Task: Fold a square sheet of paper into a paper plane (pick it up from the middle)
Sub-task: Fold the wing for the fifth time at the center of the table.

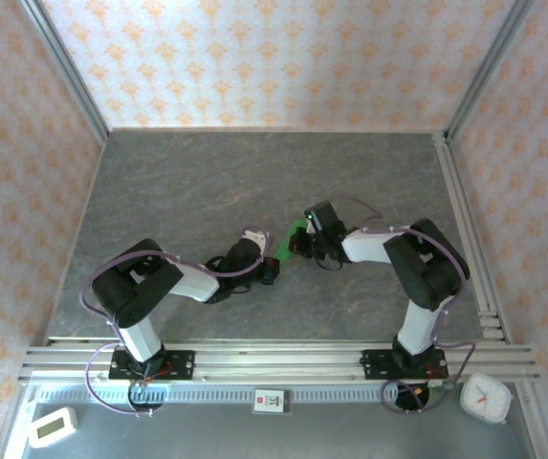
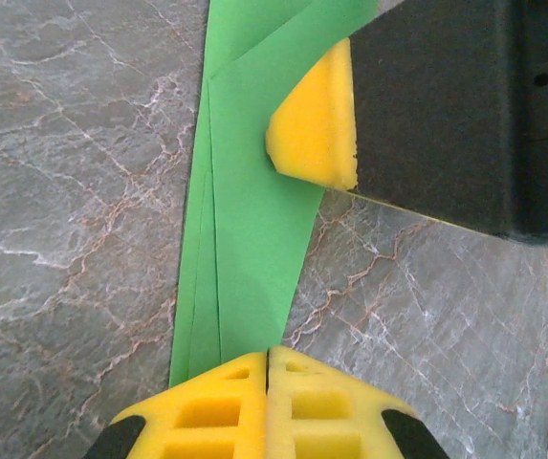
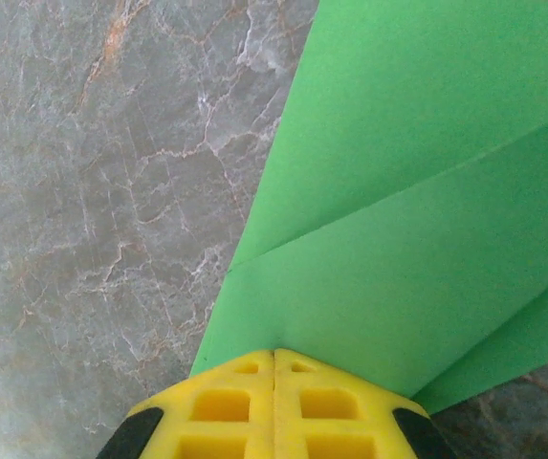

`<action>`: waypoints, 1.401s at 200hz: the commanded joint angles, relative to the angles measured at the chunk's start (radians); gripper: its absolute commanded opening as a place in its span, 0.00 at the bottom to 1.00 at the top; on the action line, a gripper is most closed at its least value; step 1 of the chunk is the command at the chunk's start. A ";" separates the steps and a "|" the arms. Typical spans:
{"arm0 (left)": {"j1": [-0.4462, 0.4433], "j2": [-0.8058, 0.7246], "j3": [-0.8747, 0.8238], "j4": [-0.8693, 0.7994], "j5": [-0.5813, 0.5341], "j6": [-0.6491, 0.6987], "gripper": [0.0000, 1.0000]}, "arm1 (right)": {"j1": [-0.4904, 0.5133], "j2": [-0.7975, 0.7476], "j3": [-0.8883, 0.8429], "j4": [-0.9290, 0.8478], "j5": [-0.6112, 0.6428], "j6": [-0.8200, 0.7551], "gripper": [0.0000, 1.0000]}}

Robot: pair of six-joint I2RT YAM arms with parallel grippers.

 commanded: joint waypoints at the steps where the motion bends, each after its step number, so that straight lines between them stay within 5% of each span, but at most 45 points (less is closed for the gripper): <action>1: 0.014 0.057 -0.045 -0.176 0.015 -0.002 0.00 | -0.068 0.047 0.014 -0.052 0.126 -0.042 0.00; 280: 0.020 0.034 -0.039 -0.185 0.038 -0.008 0.00 | -0.307 0.141 0.089 -0.082 0.069 -0.156 0.00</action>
